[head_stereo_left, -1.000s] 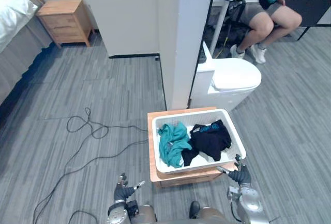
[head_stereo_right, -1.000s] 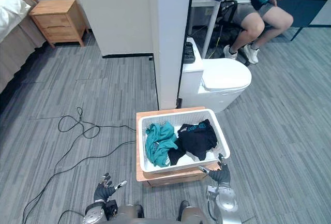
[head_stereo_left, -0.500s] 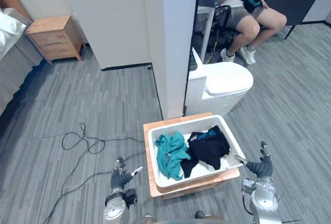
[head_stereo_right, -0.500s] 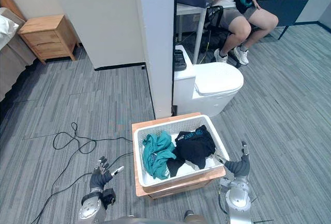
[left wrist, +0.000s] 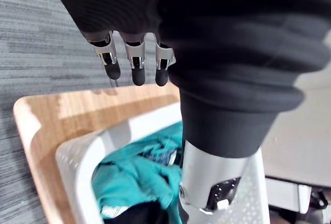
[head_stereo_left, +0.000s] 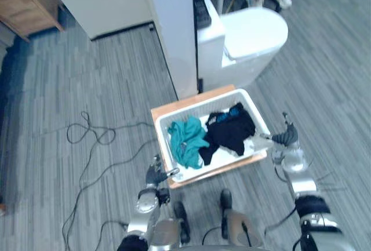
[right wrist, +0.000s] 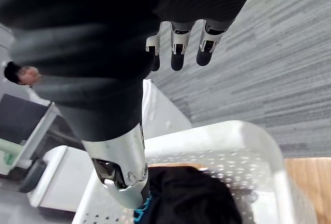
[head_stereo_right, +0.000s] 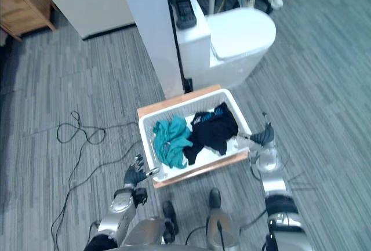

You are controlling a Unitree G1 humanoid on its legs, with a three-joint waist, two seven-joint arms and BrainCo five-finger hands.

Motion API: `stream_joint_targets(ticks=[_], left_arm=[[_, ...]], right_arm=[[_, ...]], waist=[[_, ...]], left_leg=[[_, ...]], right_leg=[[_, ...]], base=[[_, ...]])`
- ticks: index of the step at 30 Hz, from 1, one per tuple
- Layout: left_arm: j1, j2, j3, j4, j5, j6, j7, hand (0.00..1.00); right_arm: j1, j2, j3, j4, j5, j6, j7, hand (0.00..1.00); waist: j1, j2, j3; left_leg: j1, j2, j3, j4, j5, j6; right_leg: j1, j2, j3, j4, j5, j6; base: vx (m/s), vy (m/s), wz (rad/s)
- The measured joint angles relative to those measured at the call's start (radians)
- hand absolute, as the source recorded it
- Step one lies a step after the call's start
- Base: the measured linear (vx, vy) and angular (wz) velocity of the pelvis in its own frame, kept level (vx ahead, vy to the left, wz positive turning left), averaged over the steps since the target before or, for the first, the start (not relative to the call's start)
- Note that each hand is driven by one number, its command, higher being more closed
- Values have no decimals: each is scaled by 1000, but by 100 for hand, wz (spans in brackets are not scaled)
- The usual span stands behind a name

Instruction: Pick up the laundry basket with both hands and put the clothes into the washing machine.

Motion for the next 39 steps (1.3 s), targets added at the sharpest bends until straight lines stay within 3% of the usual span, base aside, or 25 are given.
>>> stream_joint_targets(ticks=[1, 2, 3, 4, 8, 13, 19, 26, 31, 35, 39], left_arm=[[-36, 4, 0, 29, 0, 0, 0, 0], [-63, 9, -7, 53, -1, 0, 0, 100], [-86, 11, -20, 71, -1, 1, 3, 100], [-115, 11, -25, 90, -1, 0, 8, 100], [-204, 14, -34, 137, -4, 3, 31, 100], [-227, 52, -34, 135, -28, 3, 50, 100], [-207, 110, -13, 78, -37, 28, 67, 100], [-51, 124, 22, -192, -36, 39, 71, 100], [107, 137, 23, -379, -34, 39, 70, 100], [252, 132, 34, -519, -34, 39, 69, 100], [360, 106, 72, -629, -35, 38, 67, 100]], right_arm=[[-57, -22, 28, 58, 18, 1, -1, 0], [-93, -33, 51, 98, 19, 4, 0, 0], [-126, -38, 76, 138, 19, 9, 2, 0], [-162, -39, 105, 180, 19, 19, 10, 100], [-211, -35, 190, 210, 13, 28, 48, 100], [-215, -60, 215, 199, 7, 35, 74, 100], [-100, -57, 198, 50, 9, 38, 72, 100], [138, 44, 33, -334, 45, 31, 24, 100], [319, 133, -9, -593, 57, -29, -1, 100], [478, 204, -16, -707, 56, -51, -1, 100], [553, 245, 7, -767, 56, -79, 5, 100]], waist=[[-8, 2, 15], [-12, 4, 19], [-12, 5, 20], [-12, 9, 23], [-3, 23, 35], [4, 23, 37], [9, 24, 50], [5, 20, 56], [5, 13, 49], [5, 0, -33], [23, -11, -85]], left_leg=[[-26, 0, 0, 18, -2, 3], [-43, -1, -1, 28, -2, 4], [-61, 0, -1, 39, -4, 6], [-77, 1, -1, 51, -5, 8], [-122, 2, -8, 93, -13, 19], [-150, 1, -11, 123, -20, 27], [-165, 5, -16, 133, -20, 27], [-115, 0, -34, 107, -20, 27], [-55, -3, -41, 58, -24, 21], [-15, -6, -56, 30, -22, 15], [40, -5, -94, 46, -44, 2]], right_leg=[[-25, -3, 2, 12, 4, 3], [-39, -5, 3, 14, 9, 5], [-52, -6, 5, 14, 15, 5], [-63, -7, 6, 14, 21, 5], [-92, -12, 4, 24, 29, 7], [-109, -18, 7, 32, 35, 11], [-112, -15, 2, 18, 47, 8], [-33, -15, -15, -45, 63, 9], [34, -16, -26, -93, 63, 10], [88, -10, -43, -133, 61, 10], [130, 1, 9, -135, 49, 10]], base=[[-127, 17, -2], [-129, 26, -3], [-104, 28, -2], [-58, 20, -2], [-72, 28, 5], [-50, 26, 1], [-6, 1, 0], [20, -1, 7], [50, -7, 4], [125, 5, 10], [78, 5, -24]])
